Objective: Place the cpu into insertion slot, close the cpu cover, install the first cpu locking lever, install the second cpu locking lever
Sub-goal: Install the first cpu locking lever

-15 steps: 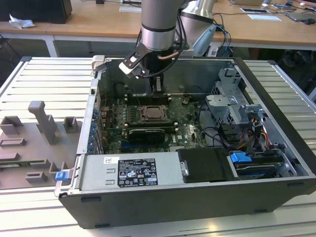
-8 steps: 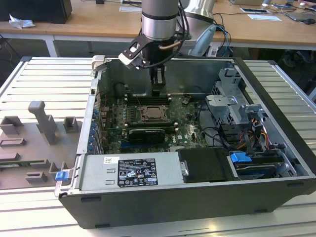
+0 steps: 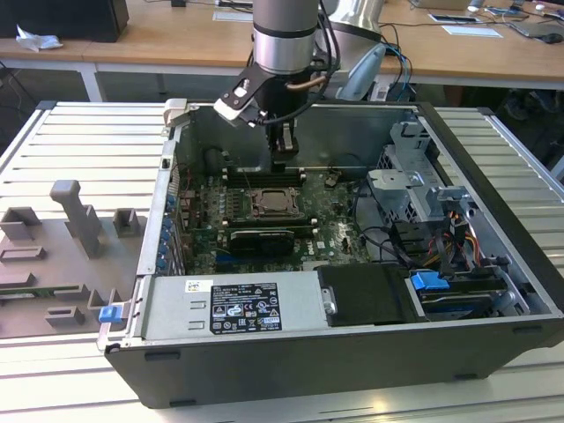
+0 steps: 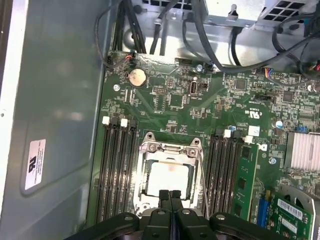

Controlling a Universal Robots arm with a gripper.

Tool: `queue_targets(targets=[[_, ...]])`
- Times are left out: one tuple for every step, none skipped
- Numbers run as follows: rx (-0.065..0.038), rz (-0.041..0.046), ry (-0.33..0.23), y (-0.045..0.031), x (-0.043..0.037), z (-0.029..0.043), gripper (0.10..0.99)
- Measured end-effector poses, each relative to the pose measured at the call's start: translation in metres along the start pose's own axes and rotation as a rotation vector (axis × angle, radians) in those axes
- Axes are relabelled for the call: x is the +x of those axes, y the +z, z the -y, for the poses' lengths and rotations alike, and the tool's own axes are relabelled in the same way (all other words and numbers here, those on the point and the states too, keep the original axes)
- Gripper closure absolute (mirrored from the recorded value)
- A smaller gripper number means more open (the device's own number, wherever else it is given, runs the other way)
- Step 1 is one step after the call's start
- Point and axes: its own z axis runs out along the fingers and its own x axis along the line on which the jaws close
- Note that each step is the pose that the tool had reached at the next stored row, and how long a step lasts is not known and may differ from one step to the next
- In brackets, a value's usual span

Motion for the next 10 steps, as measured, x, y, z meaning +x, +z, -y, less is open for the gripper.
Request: queue_targets(targets=[[0.0,-0.0002,-0.008,0.0002,0.0,0.0,0.98],[0.0,-0.0011,-0.036,0.0005,0.0,0.0,0.98],[0.001,-0.0018,-0.07,0.0007,0.0,0.0,0.98],[0.001,-0.0023,-0.092,0.0008,0.0,0.0,0.98],[0.001,-0.0028,-0.11,0.0008,0.0,0.0,0.98],[0.001,-0.0035,-0.134,0.0009,0.0,0.0,0.98],[0.001,-0.0039,-0.152,0.0009,0.0,0.0,0.98],[0.001,-0.0042,-0.162,0.0009,0.0,0.0,0.98],[0.001,-0.0046,-0.179,0.0009,0.0,0.0,0.98],[0.001,-0.0049,-0.192,0.0009,0.0,0.0,0.98]])
